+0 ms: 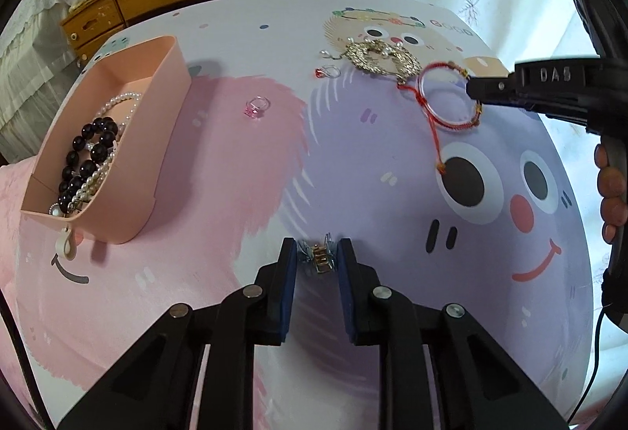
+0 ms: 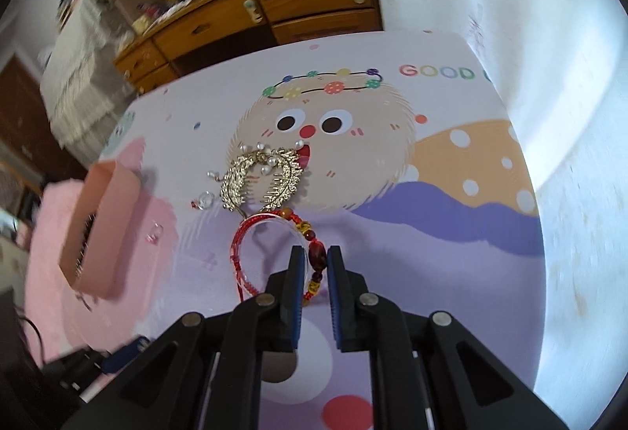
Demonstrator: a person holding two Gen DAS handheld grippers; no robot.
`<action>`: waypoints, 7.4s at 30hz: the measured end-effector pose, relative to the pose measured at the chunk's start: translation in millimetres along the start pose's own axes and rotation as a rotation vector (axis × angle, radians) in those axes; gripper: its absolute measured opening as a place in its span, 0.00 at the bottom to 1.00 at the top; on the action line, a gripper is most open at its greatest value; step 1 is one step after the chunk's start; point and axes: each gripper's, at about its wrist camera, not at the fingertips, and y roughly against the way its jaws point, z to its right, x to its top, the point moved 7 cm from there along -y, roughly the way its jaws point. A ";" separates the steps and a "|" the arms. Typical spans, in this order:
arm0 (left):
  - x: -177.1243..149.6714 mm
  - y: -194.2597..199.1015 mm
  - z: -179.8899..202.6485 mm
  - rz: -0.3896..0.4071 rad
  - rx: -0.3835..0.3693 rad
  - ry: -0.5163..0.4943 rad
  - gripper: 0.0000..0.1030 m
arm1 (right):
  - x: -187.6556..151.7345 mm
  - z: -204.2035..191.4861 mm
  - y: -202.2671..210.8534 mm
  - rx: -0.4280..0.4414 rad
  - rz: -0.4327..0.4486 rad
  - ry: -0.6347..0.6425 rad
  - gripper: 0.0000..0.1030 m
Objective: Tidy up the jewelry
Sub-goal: 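Grasp the small flower stud with the left gripper while the right gripper grasps the red beaded bracelet, then carry the stud and red bracelet over the peach tray, then open both grippers to drop the stud and bracelet into the tray, then grasp the pink-stone ring with the left gripper while the right gripper grasps the gold leaf comb, then carry the pink ring into the tray with the left gripper while the right gripper holds the comb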
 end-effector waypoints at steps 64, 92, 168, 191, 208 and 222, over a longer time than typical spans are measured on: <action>124.9 124.7 -217.0 0.195 -0.141 -0.133 0.18 | -19.9 -297.5 46.7 0.083 0.255 0.154 0.10; 76.4 85.5 -204.4 -0.064 -0.192 -0.253 0.77 | -90.2 -250.6 16.9 -0.075 0.033 -0.124 0.59; 105.0 -56.9 -27.9 0.014 0.016 -0.057 0.12 | 32.7 -26.8 -49.3 -0.084 -0.075 0.111 0.13; 102.4 -6.6 -43.7 0.023 -0.097 -0.002 0.04 | 35.8 -3.6 -2.1 0.032 -0.002 -0.104 0.00; 86.5 74.0 -83.7 0.091 -0.094 0.113 0.04 | 33.3 -15.3 -43.7 0.019 -0.154 -0.158 0.10; 73.5 112.2 -116.0 0.135 -0.006 0.168 0.04 | 34.1 -43.4 -61.5 -0.177 -0.191 0.077 0.14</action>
